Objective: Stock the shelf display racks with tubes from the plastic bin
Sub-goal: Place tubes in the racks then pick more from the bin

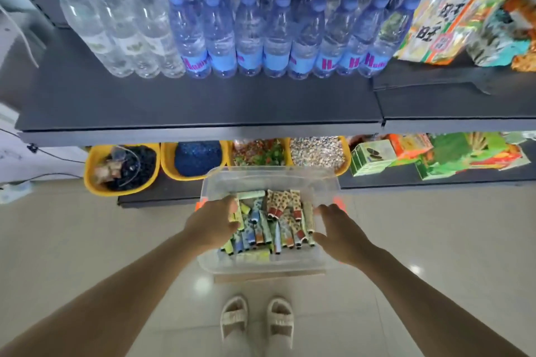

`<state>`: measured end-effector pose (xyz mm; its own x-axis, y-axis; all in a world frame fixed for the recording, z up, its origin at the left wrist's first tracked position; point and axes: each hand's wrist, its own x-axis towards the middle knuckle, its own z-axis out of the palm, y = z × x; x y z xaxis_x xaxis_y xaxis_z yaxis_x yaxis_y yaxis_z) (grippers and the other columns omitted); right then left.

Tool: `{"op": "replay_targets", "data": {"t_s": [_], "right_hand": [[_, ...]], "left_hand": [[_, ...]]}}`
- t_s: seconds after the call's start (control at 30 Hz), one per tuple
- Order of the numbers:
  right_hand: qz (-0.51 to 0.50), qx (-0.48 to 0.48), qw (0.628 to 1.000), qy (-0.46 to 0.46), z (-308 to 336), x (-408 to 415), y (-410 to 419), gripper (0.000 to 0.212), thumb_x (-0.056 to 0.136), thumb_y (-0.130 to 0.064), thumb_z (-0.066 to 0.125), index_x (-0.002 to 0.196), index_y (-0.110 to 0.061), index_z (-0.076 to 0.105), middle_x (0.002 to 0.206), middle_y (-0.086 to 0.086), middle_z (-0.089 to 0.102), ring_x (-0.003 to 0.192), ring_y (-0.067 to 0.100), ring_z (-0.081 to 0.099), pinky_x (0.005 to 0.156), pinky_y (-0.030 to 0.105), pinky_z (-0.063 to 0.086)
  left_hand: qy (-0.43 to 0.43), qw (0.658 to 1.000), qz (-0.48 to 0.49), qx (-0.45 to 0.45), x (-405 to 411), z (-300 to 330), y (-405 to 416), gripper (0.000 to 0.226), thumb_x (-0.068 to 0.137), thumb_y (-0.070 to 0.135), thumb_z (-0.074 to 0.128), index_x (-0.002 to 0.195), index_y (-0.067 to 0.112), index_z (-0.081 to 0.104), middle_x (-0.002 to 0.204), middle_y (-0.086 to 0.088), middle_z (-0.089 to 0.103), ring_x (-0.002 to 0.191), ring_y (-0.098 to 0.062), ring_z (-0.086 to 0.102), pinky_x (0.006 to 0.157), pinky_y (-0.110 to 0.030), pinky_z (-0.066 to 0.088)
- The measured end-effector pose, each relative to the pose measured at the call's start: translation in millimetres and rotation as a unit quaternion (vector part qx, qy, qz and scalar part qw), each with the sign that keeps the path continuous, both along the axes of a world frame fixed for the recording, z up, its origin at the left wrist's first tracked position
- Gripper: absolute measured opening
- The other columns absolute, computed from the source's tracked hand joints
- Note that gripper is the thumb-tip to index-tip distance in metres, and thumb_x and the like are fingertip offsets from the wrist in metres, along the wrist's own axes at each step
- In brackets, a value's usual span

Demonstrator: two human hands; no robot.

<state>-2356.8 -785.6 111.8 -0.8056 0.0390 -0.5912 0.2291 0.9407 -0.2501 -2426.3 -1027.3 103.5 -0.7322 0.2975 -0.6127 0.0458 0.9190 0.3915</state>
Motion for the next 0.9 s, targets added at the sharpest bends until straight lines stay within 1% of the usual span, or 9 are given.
{"op": "replay_targets", "data": {"t_s": [0.13,0.23,0.37,0.47,0.57,0.7,0.8,0.83,0.9], "right_hand": [[-0.006,-0.011,0.999,-0.034,-60.1,0.1,12.9,0.045,0.093,-0.028,0.052,0.132,-0.009,0.040,0.121,0.013,0.051,0.114,0.027,0.052,0.091,0.031,0.043],[-0.013,-0.018,0.999,-0.049,-107.9,-5.9,18.8,0.041,0.092,-0.026,0.055,0.127,-0.008,0.043,0.118,0.013,0.053,0.111,0.027,0.054,0.088,0.031,0.044],[-0.027,-0.026,0.998,-0.052,-173.0,-18.9,24.8,0.041,0.093,-0.026,0.054,0.128,-0.008,0.043,0.120,0.012,0.056,0.111,0.028,0.055,0.088,0.035,0.048],[-0.042,-0.022,0.998,-0.050,-220.3,-28.5,27.3,0.042,0.090,-0.025,0.057,0.126,-0.009,0.043,0.116,0.011,0.060,0.106,0.028,0.058,0.081,0.034,0.049],[-0.078,0.004,0.996,-0.051,-266.0,-34.2,27.9,0.039,0.091,-0.025,0.054,0.125,-0.010,0.043,0.113,0.010,0.062,0.104,0.030,0.060,0.074,0.032,0.047],[-0.143,0.017,0.988,-0.047,-316.1,-38.3,21.3,0.023,0.094,-0.030,0.049,0.110,-0.014,0.050,0.103,0.007,0.064,0.095,0.031,0.063,0.069,0.033,0.047],[-0.185,0.019,0.982,-0.032,-338.1,-39.4,14.4,0.011,0.095,-0.022,0.046,0.103,-0.015,0.050,0.100,0.006,0.062,0.097,0.031,0.062,0.072,0.034,0.049],[-0.198,0.017,0.980,-0.027,-342.0,-39.3,13.3,0.012,0.094,-0.020,0.047,0.105,-0.016,0.049,0.101,0.005,0.061,0.098,0.030,0.062,0.074,0.036,0.051],[-0.207,0.002,0.978,-0.031,-341.8,-40.3,12.5,0.025,0.089,-0.017,0.055,0.112,-0.015,0.045,0.106,0.006,0.059,0.102,0.030,0.059,0.080,0.038,0.051]], "left_hand": [[-0.045,0.998,0.051,-0.015,12.5,-59.0,7.6,0.032,0.088,0.023,0.058,0.118,0.014,0.053,0.109,-0.007,0.066,0.103,-0.024,0.061,0.088,-0.035,0.050],[-0.072,0.994,0.080,-0.017,19.5,-106.4,20.1,0.034,0.087,0.021,0.057,0.119,0.013,0.052,0.111,-0.008,0.066,0.102,-0.025,0.061,0.087,-0.036,0.051],[-0.086,0.992,0.091,0.000,10.9,-169.1,45.6,0.041,0.087,0.020,0.056,0.126,0.010,0.048,0.115,-0.009,0.064,0.100,-0.027,0.062,0.083,-0.038,0.054],[-0.068,0.993,0.095,0.016,-3.7,-213.7,71.1,0.037,0.089,0.020,0.057,0.124,0.010,0.050,0.119,-0.011,0.062,0.106,-0.026,0.060,0.087,-0.034,0.051],[-0.027,0.995,0.091,0.036,-20.3,-251.9,100.0,0.033,0.091,0.017,0.055,0.122,0.006,0.052,0.118,-0.013,0.062,0.106,-0.028,0.060,0.086,-0.035,0.050],[0.026,0.995,0.093,0.036,-40.4,-299.0,128.2,0.028,0.092,0.018,0.054,0.113,0.001,0.051,0.109,-0.016,0.062,0.101,-0.030,0.059,0.073,-0.033,0.045],[0.030,0.994,0.101,0.015,-46.8,-323.3,140.1,0.039,0.088,0.014,0.059,0.120,0.000,0.043,0.112,-0.019,0.058,0.103,-0.035,0.057,0.081,-0.041,0.050],[0.033,0.994,0.105,0.008,-48.0,-329.1,142.4,0.045,0.086,0.009,0.059,0.125,0.000,0.039,0.114,-0.020,0.057,0.103,-0.036,0.057,0.083,-0.044,0.051],[0.015,0.992,0.122,0.002,-49.5,-335.9,144.7,0.057,0.082,0.000,0.059,0.131,0.002,0.030,0.117,-0.020,0.055,0.106,-0.037,0.056,0.086,-0.046,0.051]]}}
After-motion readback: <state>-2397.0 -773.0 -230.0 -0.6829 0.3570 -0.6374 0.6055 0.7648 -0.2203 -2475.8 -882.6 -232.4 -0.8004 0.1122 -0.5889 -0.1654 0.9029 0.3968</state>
